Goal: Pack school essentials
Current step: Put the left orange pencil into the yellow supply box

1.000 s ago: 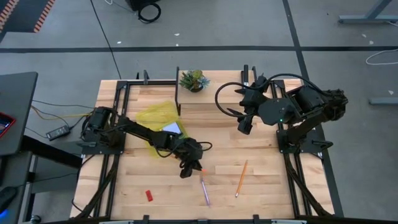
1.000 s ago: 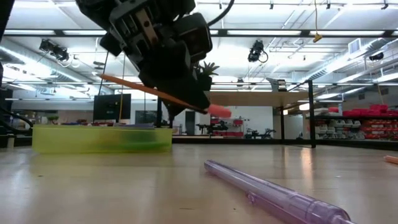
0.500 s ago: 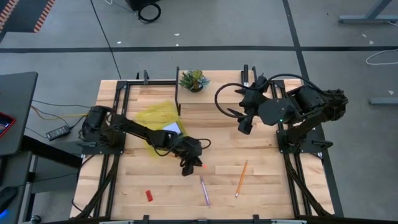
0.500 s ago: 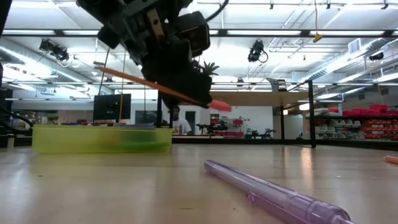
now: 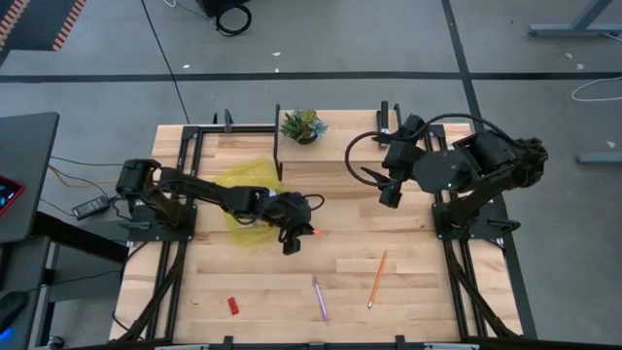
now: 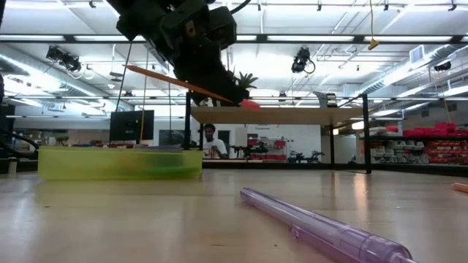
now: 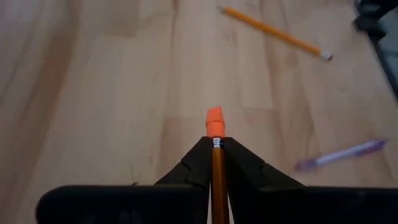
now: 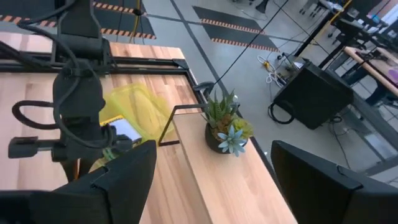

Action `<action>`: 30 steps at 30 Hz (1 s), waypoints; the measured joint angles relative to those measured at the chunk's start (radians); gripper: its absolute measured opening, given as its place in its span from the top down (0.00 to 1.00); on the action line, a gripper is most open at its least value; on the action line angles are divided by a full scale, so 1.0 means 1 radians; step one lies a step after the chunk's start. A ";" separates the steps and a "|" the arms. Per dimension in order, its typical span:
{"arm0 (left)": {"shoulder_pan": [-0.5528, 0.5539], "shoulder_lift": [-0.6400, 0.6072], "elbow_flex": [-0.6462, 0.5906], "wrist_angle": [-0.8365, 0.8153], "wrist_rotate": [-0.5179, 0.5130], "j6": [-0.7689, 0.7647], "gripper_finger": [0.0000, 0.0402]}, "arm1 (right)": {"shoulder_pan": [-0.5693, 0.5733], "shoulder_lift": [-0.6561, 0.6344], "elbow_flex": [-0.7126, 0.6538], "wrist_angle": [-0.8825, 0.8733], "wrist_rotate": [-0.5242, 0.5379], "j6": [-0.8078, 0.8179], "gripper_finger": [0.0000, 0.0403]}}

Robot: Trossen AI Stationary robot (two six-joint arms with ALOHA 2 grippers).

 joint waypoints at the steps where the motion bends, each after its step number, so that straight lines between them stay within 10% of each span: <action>1: 0.004 -0.008 0.000 -0.021 -0.001 0.005 0.90 | 0.001 -0.004 0.000 0.000 0.007 0.000 0.20; 30: 0.018 -0.271 -0.320 0.026 -0.229 -0.132 0.90 | -0.028 -0.083 0.000 -0.072 0.017 0.043 0.21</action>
